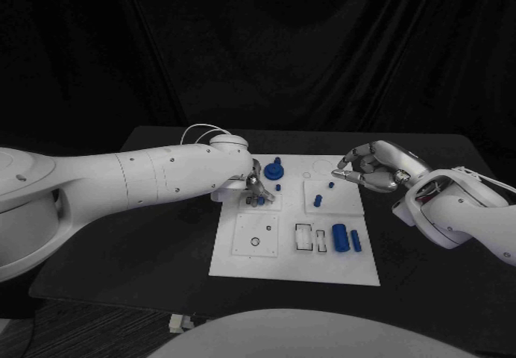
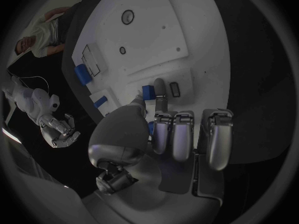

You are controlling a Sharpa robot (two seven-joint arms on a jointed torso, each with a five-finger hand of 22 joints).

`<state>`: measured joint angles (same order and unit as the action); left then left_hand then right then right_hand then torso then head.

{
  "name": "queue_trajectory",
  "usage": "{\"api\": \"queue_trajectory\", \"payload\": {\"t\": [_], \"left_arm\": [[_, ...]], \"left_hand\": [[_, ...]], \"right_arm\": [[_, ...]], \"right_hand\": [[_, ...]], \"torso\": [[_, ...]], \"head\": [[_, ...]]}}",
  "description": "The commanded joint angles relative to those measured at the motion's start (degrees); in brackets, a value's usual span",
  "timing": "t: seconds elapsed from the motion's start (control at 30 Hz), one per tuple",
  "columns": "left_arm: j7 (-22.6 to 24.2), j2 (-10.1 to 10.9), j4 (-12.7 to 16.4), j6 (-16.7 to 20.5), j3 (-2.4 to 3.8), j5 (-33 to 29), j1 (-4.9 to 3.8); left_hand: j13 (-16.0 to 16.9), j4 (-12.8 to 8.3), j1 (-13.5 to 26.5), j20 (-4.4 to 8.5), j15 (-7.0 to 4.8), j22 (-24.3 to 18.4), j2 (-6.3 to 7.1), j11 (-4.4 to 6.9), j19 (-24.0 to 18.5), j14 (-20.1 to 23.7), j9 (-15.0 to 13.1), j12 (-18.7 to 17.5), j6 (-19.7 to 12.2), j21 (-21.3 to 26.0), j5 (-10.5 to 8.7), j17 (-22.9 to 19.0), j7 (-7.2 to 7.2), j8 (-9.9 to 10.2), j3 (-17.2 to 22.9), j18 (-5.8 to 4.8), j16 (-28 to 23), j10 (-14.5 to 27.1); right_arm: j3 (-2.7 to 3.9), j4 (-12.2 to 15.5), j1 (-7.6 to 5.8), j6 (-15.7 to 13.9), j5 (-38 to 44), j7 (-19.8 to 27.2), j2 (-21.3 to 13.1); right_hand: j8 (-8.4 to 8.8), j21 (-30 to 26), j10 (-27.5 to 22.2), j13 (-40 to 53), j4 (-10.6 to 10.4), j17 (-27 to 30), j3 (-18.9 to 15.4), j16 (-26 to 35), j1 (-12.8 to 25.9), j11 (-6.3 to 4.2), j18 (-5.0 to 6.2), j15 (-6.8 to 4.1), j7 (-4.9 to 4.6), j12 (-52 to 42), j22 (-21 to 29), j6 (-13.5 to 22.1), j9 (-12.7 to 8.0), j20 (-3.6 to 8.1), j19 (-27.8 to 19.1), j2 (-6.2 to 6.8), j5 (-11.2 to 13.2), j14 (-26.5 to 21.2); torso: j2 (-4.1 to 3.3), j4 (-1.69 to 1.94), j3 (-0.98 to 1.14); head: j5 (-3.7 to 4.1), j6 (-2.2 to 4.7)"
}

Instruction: Assemble the parts on the task board

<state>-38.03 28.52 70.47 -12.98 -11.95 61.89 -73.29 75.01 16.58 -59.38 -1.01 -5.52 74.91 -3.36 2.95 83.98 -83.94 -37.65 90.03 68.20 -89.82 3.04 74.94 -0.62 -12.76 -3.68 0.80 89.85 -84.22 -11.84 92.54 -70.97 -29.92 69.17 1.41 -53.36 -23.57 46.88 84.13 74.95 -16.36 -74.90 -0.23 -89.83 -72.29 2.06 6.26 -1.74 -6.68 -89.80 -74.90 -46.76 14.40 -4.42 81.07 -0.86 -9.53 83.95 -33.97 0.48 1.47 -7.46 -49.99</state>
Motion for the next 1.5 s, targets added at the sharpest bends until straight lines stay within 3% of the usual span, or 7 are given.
{"api": "queue_trajectory", "payload": {"t": [0.03, 0.5, 0.57, 0.67, 0.87, 1.17, 1.5], "left_arm": [[0.2, 0.0, 0.1, -0.2, -0.23, -0.1, 0.42], [2.0, 0.5, 0.4, 1.6, -0.23, -0.1, 0.42], [2.2, 0.6, 0.6, 2.0, -0.23, -0.1, 0.42], [2.8, 1.0, 1.2, 3.6, -0.23, -0.1, 0.42], [4.7, 2.2, 2.9, 8.8, -0.23, -0.1, 0.41], [5.2, 5.8, 7.3, 14.2, -0.22, 3.9, 0.4], [4.7, 11.9, 14.9, 22.0, -0.24, 11.6, 0.41]], "left_hand": [[15.0, 0.0, 0.4, 0.28, -0.38, 14.8, -0.18, 0.39, 5.8, -6.1, -1.0, 0.0, 0.4, 0.1, -0.02, 15.1, 0.03, -0.7, -0.5, -0.71, 0.2, -5.8], [15.0, -0.2, -3.0, 0.5, -0.52, 14.6, -0.53, 0.47, 5.5, -6.1, -8.0, 0.0, -3.5, 0.4, 4.04, 15.1, 0.03, -3.6, -0.9, -0.6, 0.2, -5.8], [15.0, -0.1, -2.8, 0.45, -0.46, 14.5, -0.38, 0.37, 5.5, -6.1, -8.2, 0.0, -3.9, 0.5, 3.73, 15.1, -0.1, -3.5, -1.2, -0.58, 0.2, -5.8], [15.0, 0.1, -1.4, 0.22, -0.22, 14.4, -0.13, 0.09, 5.3, -6.1, -9.3, 0.0, -4.8, 0.7, 0.3, 15.1, -0.37, -3.6, -2.5, -0.52, 0.2, -5.8], [15.0, 0.2, 4.9, 0.05, 0.05, 14.2, 1.92, -0.25, 5.1, -6.1, -10.6, 0.0, -6.8, 0.8, -0.31, 15.1, -0.85, -3.4, -7.2, -0.46, 0.2, -5.8], [15.0, 0.3, 8.0, -0.18, 0.32, 13.7, 4.26, -0.61, 4.6, -6.1, -11.5, 0.0, -8.5, 1.5, -0.29, 15.1, -1.25, -3.1, -9.6, -0.25, 0.2, -5.8], [15.0, 0.1, 2.5, -0.97, 1.18, 12.8, 3.37, -1.57, 3.6, -6.1, -10.8, 0.0, -10.9, 2.8, 0.28, 15.1, -2.26, -1.2, -7.5, 0.14, 0.2, -5.8]], "right_arm": [[0.04, 0.0, 0.13, 0.3, 0.1, -1.0, 0.0], [0.04, -0.2, 0.14, 0.5, 0.1, -1.1, 0.1], [0.04, -0.2, 0.14, 0.5, 0.1, -1.1, 0.1], [0.04, -0.2, 0.14, 0.5, 0.1, -1.1, 0.1], [0.04, -0.3, 0.14, 0.5, 0.1, -1.0, 0.0], [0.04, -0.1, 0.19, 0.3, 0.1, -1.0, -0.5], [0.04, 0.3, 0.59, -0.3, 0.1, -1.0, -1.2]], "right_hand": [[-0.18, -0.3, 5.9, 15.1, 0.3, -15.1, 0.0, -0.2, -0.7, 0.19, 0.7, 0.07, 0.01, -0.2, -5.7, 0.4, 0.1, 0.11, -0.4, 0.14, -0.4, 6.1], [-0.18, -0.3, 5.9, 15.1, 0.3, -15.1, 0.0, -0.2, -0.7, 0.19, 0.7, 0.07, 0.01, -0.2, -5.7, 0.4, 0.1, 0.11, -0.4, 0.14, -0.4, 6.1], [-0.18, -0.3, 5.9, 15.1, 0.3, -15.1, 0.0, -0.2, -0.7, 0.19, 0.7, 0.07, 0.01, -0.2, -5.7, 0.4, 0.1, 0.11, -0.4, 0.14, -0.4, 6.1], [-0.36, -0.4, 5.9, 15.1, 0.3, -15.1, 0.0, -0.2, -0.7, 0.18, 0.71, 0.06, 0.03, -0.2, -5.7, 0.4, 0.2, 0.11, -0.4, 0.1, -0.4, 6.1], [-0.37, -0.4, 5.9, 15.1, 0.3, -15.1, 0.0, -0.2, -0.7, 0.18, 0.71, 0.06, 0.03, -0.2, -5.7, 0.4, 0.2, 0.11, -0.4, 0.1, -0.4, 6.1], [-0.46, -0.4, 5.9, 15.1, 0.2, -15.1, -0.1, -0.2, -0.7, 0.17, 0.7, 0.05, 0.04, -0.2, -5.7, 0.4, 0.2, 0.11, -0.4, 0.11, -0.4, 6.1], [-0.49, -0.3, 5.9, 15.1, 0.2, -15.1, -0.1, -0.2, -0.7, 0.17, 0.7, 0.05, 0.04, -0.2, -5.7, 0.4, 0.2, 0.11, -0.4, 0.13, -0.4, 6.1]], "torso": [[0.01, 0.03, 0.0], [0.03, 0.04, 0.01], [0.03, 0.03, 0.0], [0.02, 0.04, 0.01], [0.05, 0.06, 0.02], [0.02, 0.06, 0.02], [0.06, -0.01, 0.01]], "head": [[-0.01, -0.01], [-0.12, -0.01], [-0.18, -0.01], [-0.19, -0.01], [-0.08, -0.01], [0.14, -0.01], [-0.41, -0.01]]}}
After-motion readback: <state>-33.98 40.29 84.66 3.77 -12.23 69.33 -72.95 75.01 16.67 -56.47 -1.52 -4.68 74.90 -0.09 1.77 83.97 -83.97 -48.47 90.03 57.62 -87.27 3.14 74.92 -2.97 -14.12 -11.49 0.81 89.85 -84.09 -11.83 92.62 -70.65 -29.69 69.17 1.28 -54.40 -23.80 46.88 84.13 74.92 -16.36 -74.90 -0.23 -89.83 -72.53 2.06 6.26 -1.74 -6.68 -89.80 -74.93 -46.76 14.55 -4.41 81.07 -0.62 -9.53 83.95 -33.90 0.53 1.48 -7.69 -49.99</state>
